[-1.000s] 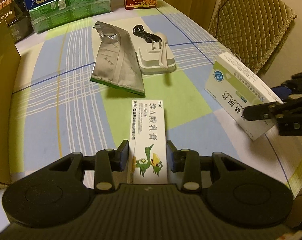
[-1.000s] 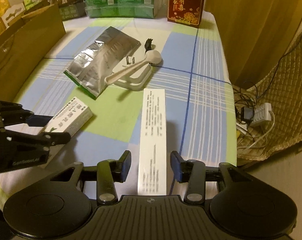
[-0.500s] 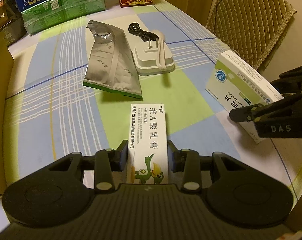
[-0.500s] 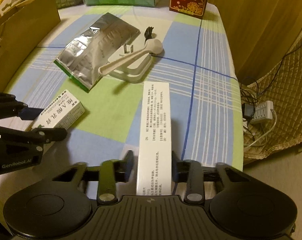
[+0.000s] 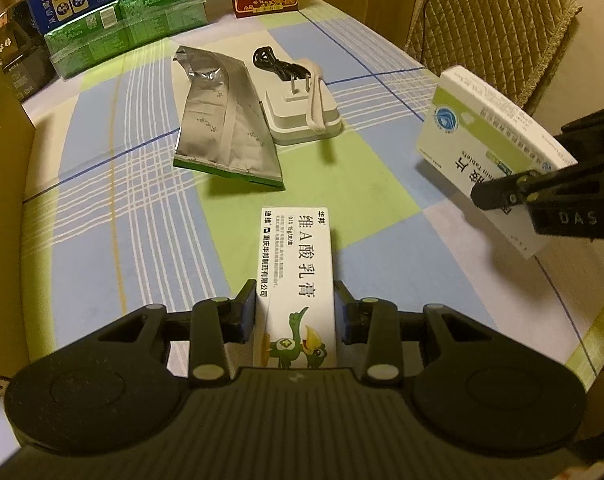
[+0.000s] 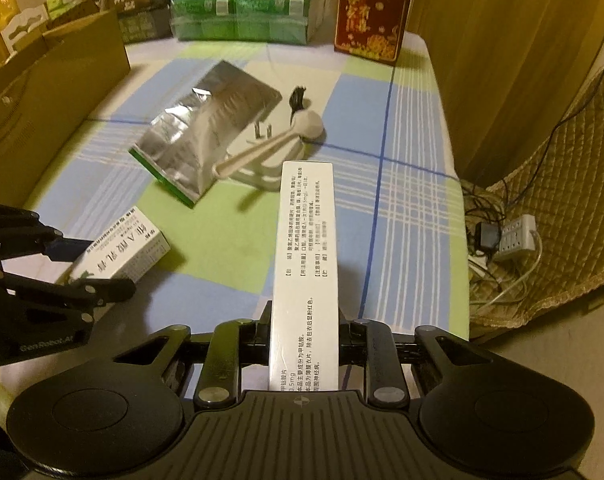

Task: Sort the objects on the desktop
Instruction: 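Lift the cream box with left tool while right tool lifts the tall white box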

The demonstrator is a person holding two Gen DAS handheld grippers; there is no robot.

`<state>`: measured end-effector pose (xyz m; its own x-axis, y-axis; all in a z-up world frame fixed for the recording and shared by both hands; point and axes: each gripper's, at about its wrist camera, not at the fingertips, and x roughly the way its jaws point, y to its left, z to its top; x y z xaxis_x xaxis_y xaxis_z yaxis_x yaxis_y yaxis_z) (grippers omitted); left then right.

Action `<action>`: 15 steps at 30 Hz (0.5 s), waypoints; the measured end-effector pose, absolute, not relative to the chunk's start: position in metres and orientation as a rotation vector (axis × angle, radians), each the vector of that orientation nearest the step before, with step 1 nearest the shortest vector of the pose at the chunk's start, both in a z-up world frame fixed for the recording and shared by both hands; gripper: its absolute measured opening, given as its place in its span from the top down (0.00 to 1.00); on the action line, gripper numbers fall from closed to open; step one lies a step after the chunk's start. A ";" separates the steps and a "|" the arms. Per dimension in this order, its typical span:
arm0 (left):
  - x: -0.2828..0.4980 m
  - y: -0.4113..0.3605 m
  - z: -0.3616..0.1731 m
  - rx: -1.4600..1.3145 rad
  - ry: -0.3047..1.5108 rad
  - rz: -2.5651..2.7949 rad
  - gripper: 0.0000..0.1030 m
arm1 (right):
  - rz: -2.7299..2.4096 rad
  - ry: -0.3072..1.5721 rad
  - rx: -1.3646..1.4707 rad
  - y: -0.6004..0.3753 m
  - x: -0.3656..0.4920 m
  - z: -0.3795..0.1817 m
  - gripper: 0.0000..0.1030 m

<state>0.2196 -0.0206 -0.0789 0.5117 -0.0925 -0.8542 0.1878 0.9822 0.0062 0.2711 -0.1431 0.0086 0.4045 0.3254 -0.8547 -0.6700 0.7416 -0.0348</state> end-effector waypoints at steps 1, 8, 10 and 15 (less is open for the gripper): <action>0.218 -0.020 -0.077 0.102 1.017 -0.168 0.68 | 0.652 0.959 -0.405 -0.143 0.269 0.012 0.80; 0.209 -0.017 -0.058 0.103 0.986 -0.163 0.68 | 0.657 0.920 -0.400 -0.139 0.257 0.032 0.80; 0.206 -0.016 -0.051 0.105 0.974 -0.162 0.68 | 0.660 0.910 -0.399 -0.137 0.253 0.038 0.80; 0.199 -0.009 -0.035 0.103 0.946 -0.151 0.68 | 0.670 0.888 -0.397 -0.131 0.242 0.053 0.80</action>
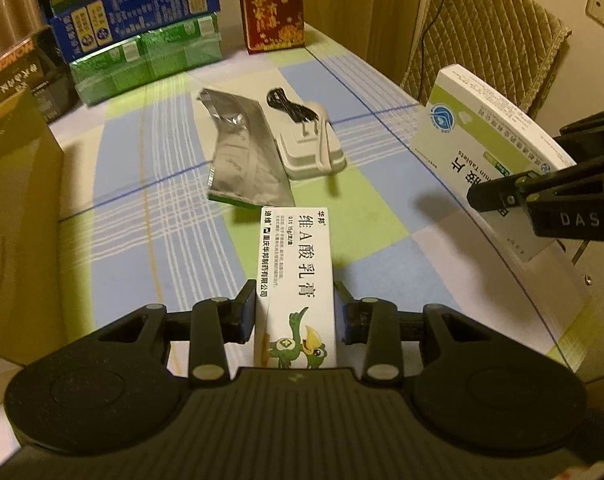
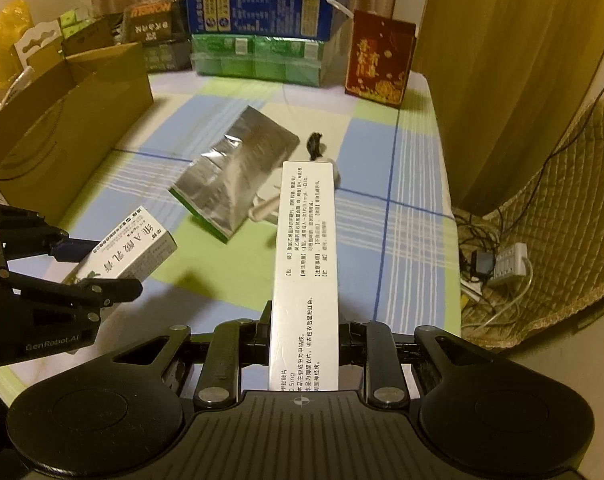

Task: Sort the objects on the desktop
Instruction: 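Lift the cream box with left tool while right tool lifts the tall white box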

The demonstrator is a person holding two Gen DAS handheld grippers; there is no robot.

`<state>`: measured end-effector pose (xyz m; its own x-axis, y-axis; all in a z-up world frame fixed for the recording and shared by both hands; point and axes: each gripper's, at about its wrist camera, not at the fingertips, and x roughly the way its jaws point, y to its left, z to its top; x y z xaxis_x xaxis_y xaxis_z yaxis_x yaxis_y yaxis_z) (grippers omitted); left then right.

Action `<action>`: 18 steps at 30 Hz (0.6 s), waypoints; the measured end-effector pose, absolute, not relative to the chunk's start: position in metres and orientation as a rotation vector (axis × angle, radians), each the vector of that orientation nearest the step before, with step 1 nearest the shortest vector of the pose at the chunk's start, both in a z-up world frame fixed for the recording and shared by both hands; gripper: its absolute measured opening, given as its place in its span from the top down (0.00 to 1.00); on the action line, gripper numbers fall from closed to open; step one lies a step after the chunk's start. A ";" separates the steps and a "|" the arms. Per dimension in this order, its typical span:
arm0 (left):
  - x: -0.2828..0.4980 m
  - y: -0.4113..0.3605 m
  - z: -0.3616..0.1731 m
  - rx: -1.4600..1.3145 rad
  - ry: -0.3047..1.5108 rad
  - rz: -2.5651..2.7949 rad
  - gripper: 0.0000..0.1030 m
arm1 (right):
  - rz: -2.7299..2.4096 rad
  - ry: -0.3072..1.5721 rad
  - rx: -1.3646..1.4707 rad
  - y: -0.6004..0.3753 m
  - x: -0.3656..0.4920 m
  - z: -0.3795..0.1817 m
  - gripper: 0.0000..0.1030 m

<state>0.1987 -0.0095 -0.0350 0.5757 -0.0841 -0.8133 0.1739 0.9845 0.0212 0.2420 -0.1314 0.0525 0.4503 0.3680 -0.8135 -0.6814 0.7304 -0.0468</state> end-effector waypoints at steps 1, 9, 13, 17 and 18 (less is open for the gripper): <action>0.197 -0.007 -0.031 0.102 0.940 -0.148 0.68 | 0.673 0.884 -0.396 -0.130 0.240 0.055 0.80; 0.182 0.012 -0.004 0.100 0.900 -0.122 0.68 | 0.708 0.841 -0.399 -0.109 0.221 0.079 0.80; 0.174 0.025 0.011 0.101 0.877 -0.104 0.68 | 0.728 0.816 -0.405 -0.095 0.210 0.091 0.80; 0.165 0.043 0.025 0.100 0.855 -0.087 0.68 | 0.753 0.796 -0.413 -0.078 0.198 0.102 0.80; 0.162 0.047 0.029 0.103 0.849 -0.080 0.68 | 0.760 0.788 -0.416 -0.073 0.194 0.105 0.80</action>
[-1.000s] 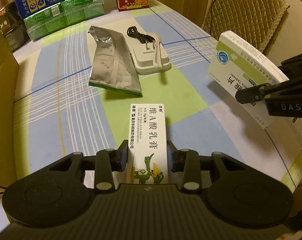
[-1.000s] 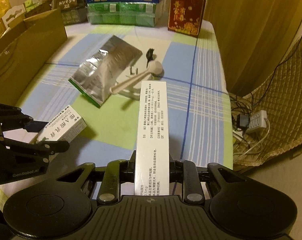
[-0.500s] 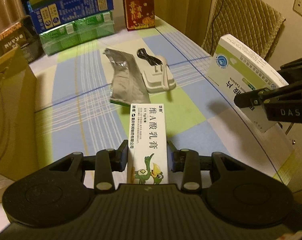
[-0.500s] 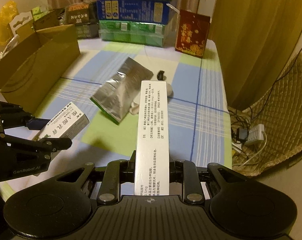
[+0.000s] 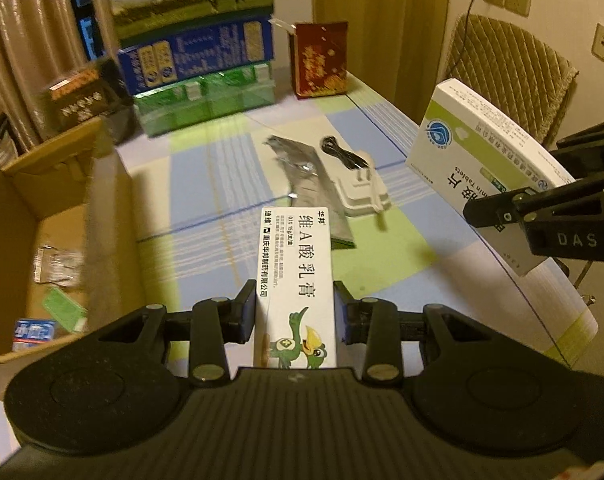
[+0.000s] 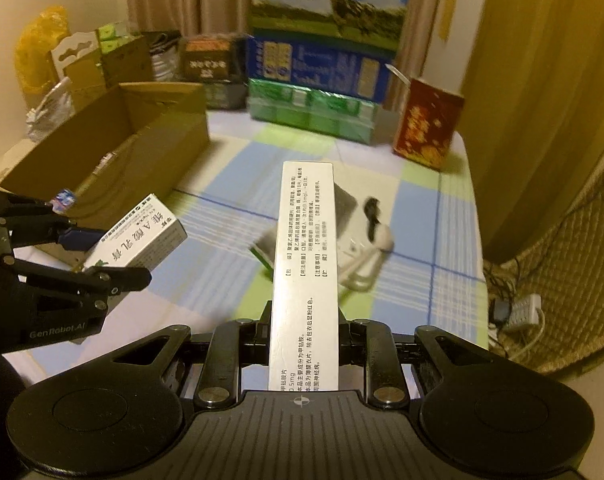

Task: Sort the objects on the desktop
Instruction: 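Lift the cream box with left tool while right tool lifts the tall white box, then carry the cream box with left tool while right tool carries the tall box to the cardboard box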

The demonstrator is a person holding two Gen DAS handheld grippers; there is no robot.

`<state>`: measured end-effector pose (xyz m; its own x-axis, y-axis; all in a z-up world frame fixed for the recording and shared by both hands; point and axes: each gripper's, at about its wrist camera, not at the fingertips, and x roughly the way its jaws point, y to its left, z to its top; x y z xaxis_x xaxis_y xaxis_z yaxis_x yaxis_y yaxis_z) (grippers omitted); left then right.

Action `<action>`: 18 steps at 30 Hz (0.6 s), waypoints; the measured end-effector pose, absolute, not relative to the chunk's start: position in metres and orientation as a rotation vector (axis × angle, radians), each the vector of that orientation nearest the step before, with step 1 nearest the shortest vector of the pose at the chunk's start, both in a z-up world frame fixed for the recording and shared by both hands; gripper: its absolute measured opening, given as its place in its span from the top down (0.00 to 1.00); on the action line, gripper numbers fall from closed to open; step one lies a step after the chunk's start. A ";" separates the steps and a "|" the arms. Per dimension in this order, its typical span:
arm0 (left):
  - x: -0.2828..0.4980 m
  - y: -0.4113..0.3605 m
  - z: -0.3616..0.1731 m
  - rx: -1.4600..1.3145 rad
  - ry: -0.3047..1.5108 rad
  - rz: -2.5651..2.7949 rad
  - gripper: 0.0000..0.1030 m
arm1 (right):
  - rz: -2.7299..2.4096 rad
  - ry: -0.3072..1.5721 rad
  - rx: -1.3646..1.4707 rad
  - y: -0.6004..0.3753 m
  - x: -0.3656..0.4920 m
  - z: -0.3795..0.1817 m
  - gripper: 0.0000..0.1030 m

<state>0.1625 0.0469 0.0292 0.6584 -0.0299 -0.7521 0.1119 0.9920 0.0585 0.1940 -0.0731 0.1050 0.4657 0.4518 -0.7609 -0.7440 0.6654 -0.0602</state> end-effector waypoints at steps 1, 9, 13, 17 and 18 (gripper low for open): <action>0.160 0.052 0.033 0.105 0.842 -0.073 0.68 | 0.767 0.782 -0.419 -0.069 0.191 0.108 0.80; 0.142 0.097 0.061 0.094 0.801 -0.013 0.68 | 0.831 0.745 -0.445 -0.020 0.163 0.125 0.80; 0.132 0.125 0.074 0.074 0.782 0.013 0.68 | 0.871 0.732 -0.452 0.009 0.151 0.133 0.80; 0.124 0.156 0.088 0.052 0.767 0.040 0.68 | 0.917 0.722 -0.446 0.040 0.141 0.142 0.80; 0.122 0.165 0.091 0.047 0.765 0.048 0.68 | 0.928 0.722 -0.443 0.049 0.139 0.144 0.80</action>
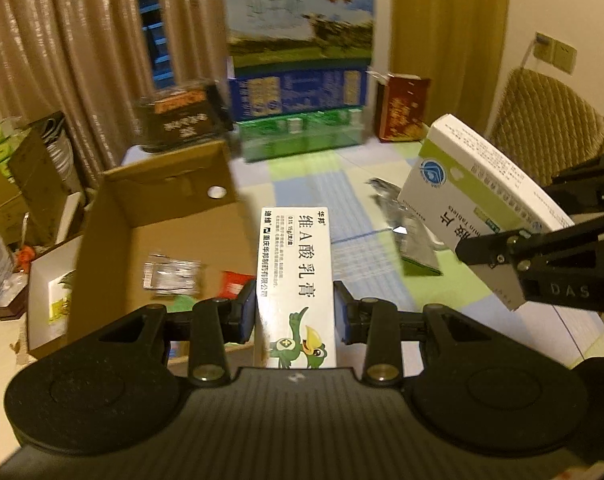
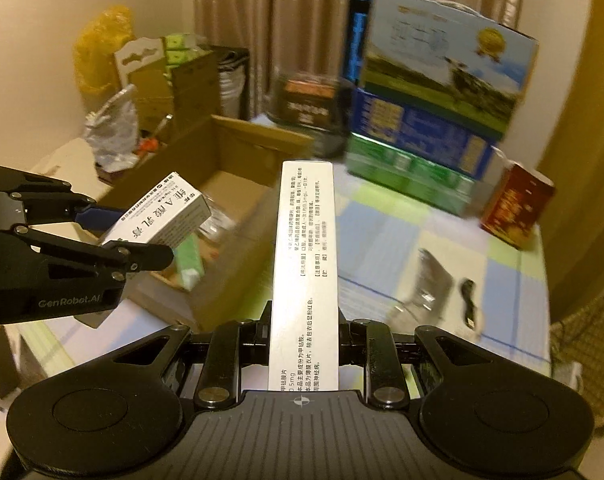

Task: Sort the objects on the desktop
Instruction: 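Carry the cream box with left tool while right tool carries the tall box to the cardboard box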

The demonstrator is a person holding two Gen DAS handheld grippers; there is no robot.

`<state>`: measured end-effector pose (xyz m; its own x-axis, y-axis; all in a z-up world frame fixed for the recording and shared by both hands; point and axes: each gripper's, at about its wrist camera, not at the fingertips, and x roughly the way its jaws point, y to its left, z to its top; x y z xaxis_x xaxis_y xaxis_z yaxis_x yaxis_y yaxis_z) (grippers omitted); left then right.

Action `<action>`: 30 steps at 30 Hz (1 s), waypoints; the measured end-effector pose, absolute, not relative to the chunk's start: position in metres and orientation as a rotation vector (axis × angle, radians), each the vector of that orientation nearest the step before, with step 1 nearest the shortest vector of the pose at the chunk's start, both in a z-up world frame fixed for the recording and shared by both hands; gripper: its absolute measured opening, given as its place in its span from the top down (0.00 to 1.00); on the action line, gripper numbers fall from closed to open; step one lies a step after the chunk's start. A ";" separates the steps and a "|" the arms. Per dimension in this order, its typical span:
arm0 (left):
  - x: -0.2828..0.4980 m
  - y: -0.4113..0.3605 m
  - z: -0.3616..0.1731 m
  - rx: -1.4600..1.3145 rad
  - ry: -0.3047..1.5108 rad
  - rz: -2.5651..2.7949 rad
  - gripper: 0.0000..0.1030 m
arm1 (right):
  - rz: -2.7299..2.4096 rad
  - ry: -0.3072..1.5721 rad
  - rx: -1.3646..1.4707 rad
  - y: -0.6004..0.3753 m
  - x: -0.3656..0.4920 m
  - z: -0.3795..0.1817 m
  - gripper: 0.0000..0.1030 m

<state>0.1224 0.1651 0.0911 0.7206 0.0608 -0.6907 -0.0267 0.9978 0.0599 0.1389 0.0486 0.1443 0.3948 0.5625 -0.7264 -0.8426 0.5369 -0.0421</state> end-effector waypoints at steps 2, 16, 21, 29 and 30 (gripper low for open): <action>0.119 0.183 0.097 0.035 0.763 0.064 0.68 | 0.950 0.722 -0.444 0.066 0.136 0.146 0.80; 0.124 0.296 0.109 -0.038 0.765 0.177 0.68 | 1.024 0.759 -0.416 0.167 0.142 0.140 0.80; 0.143 0.317 0.098 -0.050 0.780 0.180 0.68 | 1.026 0.783 -0.400 0.194 0.156 0.125 0.80; 0.176 0.339 0.067 -0.066 0.817 0.176 0.68 | 1.001 0.840 -0.374 0.222 0.186 0.092 0.80; 0.180 0.341 0.063 -0.068 0.821 0.176 0.68 | 0.998 0.845 -0.370 0.224 0.188 0.089 0.80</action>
<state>0.1797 0.3409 0.0634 0.6676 0.1299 -0.7331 -0.1824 0.9832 0.0082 0.1882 0.2235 0.0893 0.2684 0.5842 -0.7659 -0.8518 0.5152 0.0945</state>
